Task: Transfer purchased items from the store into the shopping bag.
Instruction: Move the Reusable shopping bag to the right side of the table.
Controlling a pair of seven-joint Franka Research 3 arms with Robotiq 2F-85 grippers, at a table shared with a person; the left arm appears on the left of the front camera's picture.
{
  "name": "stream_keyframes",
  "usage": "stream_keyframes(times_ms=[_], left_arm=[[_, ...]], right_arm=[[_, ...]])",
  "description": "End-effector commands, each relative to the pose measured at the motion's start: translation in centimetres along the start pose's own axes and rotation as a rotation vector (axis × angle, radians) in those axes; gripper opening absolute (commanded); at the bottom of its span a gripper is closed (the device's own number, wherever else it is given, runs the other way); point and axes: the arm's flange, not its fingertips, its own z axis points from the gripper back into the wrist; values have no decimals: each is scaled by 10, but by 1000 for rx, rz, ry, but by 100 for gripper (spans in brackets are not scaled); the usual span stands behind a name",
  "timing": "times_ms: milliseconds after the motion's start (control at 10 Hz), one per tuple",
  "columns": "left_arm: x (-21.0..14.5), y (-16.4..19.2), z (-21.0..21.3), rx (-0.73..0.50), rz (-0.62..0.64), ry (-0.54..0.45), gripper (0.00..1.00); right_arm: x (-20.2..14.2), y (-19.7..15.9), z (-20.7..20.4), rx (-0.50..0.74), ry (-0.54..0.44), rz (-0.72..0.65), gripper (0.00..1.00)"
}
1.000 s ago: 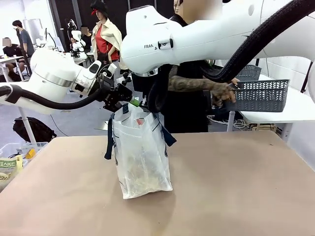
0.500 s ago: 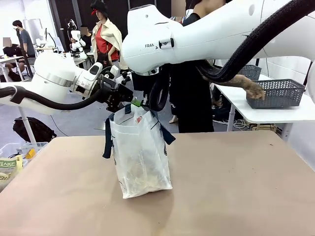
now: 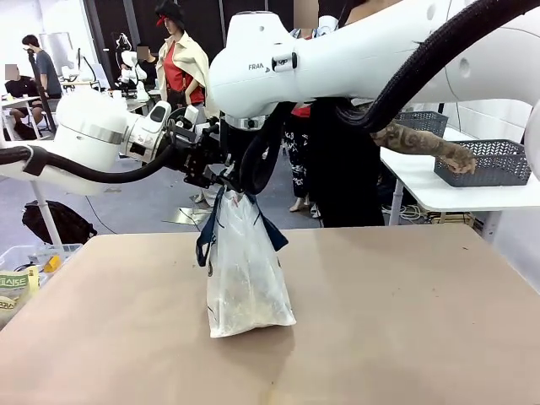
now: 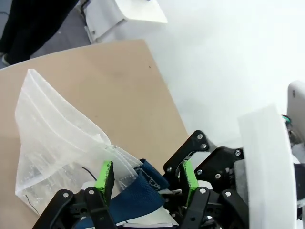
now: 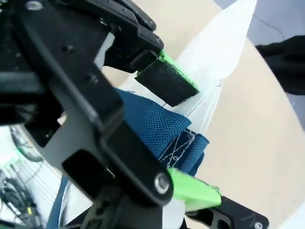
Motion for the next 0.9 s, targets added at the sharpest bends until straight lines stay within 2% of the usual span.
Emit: stream_keyframes(times_ms=[0,500,800], left_arm=[[3,0,-3,-15,-30,-30,72],[2,3,6,-16,5,-53,72],[8,12,6,-49,58,-36,72]], right_arm=[[-3,-2,-2,30,-43,-70,0],[-18,-2,9,14,-105,-114,0],[-18,0,5,24,-105,74,0]])
